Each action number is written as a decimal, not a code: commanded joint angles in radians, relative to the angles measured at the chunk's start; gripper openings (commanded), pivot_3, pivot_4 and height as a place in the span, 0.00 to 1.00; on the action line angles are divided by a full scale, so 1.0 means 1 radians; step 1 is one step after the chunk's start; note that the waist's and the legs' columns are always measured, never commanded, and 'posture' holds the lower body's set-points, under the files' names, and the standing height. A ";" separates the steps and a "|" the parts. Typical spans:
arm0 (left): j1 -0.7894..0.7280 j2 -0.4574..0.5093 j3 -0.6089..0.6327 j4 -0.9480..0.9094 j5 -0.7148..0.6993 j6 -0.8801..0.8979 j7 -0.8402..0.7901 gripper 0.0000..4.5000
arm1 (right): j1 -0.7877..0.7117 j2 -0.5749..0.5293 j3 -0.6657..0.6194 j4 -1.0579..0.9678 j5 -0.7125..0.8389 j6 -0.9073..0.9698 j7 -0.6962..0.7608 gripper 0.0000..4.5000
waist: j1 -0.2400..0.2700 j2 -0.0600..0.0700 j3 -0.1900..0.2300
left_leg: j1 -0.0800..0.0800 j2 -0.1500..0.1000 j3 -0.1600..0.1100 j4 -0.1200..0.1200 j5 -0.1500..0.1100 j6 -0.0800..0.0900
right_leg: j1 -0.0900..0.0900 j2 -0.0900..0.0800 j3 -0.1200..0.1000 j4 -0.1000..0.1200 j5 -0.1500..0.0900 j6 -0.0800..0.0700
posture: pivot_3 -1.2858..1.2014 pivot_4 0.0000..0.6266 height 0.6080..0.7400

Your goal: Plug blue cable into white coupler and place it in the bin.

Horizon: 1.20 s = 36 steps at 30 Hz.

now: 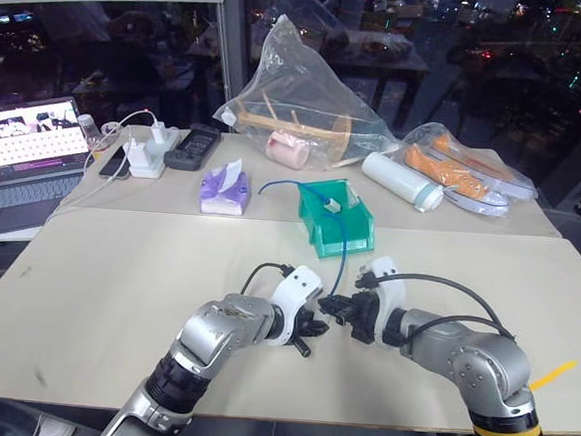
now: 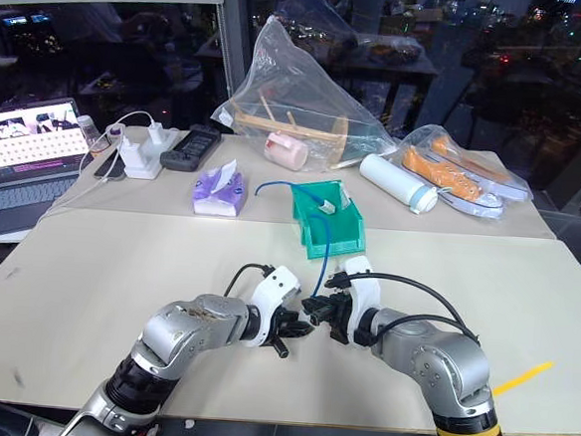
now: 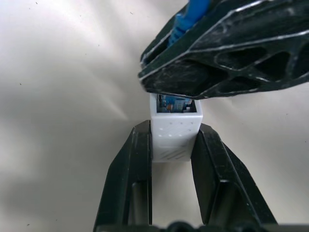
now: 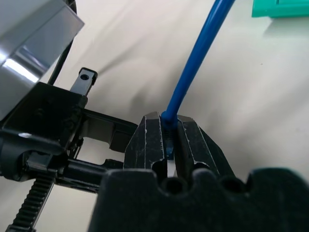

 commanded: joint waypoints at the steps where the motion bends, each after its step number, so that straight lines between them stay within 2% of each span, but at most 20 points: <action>1: -0.026 -0.037 0.000 -0.057 -0.029 -0.035 -0.006 0.15 | 0.071 0.017 0.155 0.138 -0.055 0.092 0.023 0.00 | -0.001 -0.001 0.000 | 0.000 0.000 0.000 0.000 0.000 0.000 | 0.001 0.000 0.000 0.001 0.000 0.000 | 0.52 0.24 1.00; 4: -0.019 -0.032 0.009 -0.060 -0.033 -0.035 -0.003 0.15 | 0.075 0.016 0.135 0.119 -0.077 0.073 0.038 0.00 | -0.002 -0.001 0.000 | 0.001 0.000 0.000 0.000 0.000 0.000 | 0.004 0.000 0.000 0.003 -0.003 0.001 | 0.52 0.24 1.00; 5: -0.017 -0.029 0.013 -0.059 -0.034 -0.037 -0.004 0.15 | 0.073 0.026 0.113 0.112 -0.076 0.067 0.037 0.00 | -0.002 -0.001 0.000 | 0.002 0.000 0.000 -0.001 0.000 0.000 | 0.005 0.000 0.000 0.004 -0.008 0.007 | 0.52 0.24 1.00; 8: -0.004 -0.011 0.028 -0.063 -0.043 -0.040 -0.016 0.15 | 0.049 0.056 0.037 0.095 -0.080 0.036 0.021 0.00 | -0.004 -0.001 0.000 | 0.006 0.000 0.000 -0.002 -0.001 -0.001 | 0.008 0.000 0.000 0.004 -0.011 0.007 | 0.52 0.24 1.00; 9: 0.005 -0.005 0.043 -0.067 -0.046 -0.048 -0.020 0.37 | 0.034 0.056 0.019 0.084 -0.089 0.019 0.020 0.00 | -0.006 0.000 0.001 | 0.006 0.000 0.000 -0.002 -0.001 -0.001 | 0.008 0.000 0.000 0.004 -0.011 0.007 | 0.52 0.24 1.00; 13: 0.035 0.046 0.079 -0.087 -0.088 -0.063 -0.074 0.67 | -0.022 0.054 -0.049 0.015 -0.098 0.031 -0.011 0.00 | -0.012 0.001 0.002 | 0.006 0.000 -0.001 -0.001 -0.001 -0.001 | 0.002 0.000 0.000 0.005 -0.010 0.006 | 0.52 0.24 1.00; 15: 0.052 0.083 0.089 -0.102 -0.098 -0.078 -0.095 0.86 | -0.055 0.027 -0.049 -0.036 -0.101 0.056 -0.015 0.00 | -0.016 0.004 0.004 | 0.001 0.000 -0.001 -0.001 0.000 -0.003 | -0.004 0.000 0.001 0.006 -0.005 -0.002 | 0.52 0.24 1.00; 17: 0.077 0.116 0.119 -0.113 -0.101 -0.107 -0.103 0.99 | -0.115 0.058 -0.112 -0.065 -0.058 0.111 -0.052 0.00 | -0.015 0.005 0.006 | -0.002 0.000 -0.001 -0.001 0.000 -0.003 | -0.007 0.000 0.000 0.006 -0.005 -0.002 | 0.52 0.24 1.00; 21: 0.137 0.190 0.183 -0.125 -0.117 -0.181 -0.146 0.99 | -0.262 0.050 -0.143 -0.030 -0.061 0.128 -0.048 0.00 | -0.019 0.006 0.009 | -0.017 0.000 -0.001 0.001 0.003 -0.008 | -0.023 0.000 0.001 0.007 -0.002 -0.003 | 0.52 0.24 1.00; 26: 0.160 0.208 0.223 -0.094 -0.094 -0.271 -0.131 0.99 | -0.451 0.000 -0.084 0.212 -0.183 -0.019 0.021 0.00 | -0.019 0.006 0.012 | -0.021 0.000 -0.001 0.000 0.003 -0.008 | -0.025 0.000 0.000 0.005 -0.001 -0.003 | 0.52 0.24 1.00; 30: 0.141 0.174 0.253 -0.027 -0.027 -0.344 -0.030 0.99 | -0.658 -0.011 -0.004 0.570 -0.342 -0.289 0.124 0.00 | -0.023 0.007 0.015 | -0.023 0.000 -0.001 0.001 0.003 -0.008 | -0.027 0.000 0.000 0.004 0.000 -0.002 | 0.52 0.24 1.00; 33: 0.129 0.131 0.301 -0.007 -0.013 -0.398 0.036 0.99 | -0.746 -0.004 0.039 0.789 -0.439 -0.464 0.192 0.00 | -0.026 0.007 0.015 | -0.023 0.000 -0.001 0.000 0.004 -0.011 | -0.028 0.000 -0.001 0.005 0.001 -0.003 | 0.52 0.24 1.00; 36: 0.128 0.115 0.340 -0.011 -0.028 -0.419 0.047 0.99 | -0.798 0.015 0.040 0.932 -0.484 -0.561 0.235 0.00 | -0.029 0.007 0.015 | -0.025 0.000 -0.001 0.000 0.006 -0.014 | -0.028 0.000 0.000 0.005 0.001 -0.001 | 0.52 0.24 1.00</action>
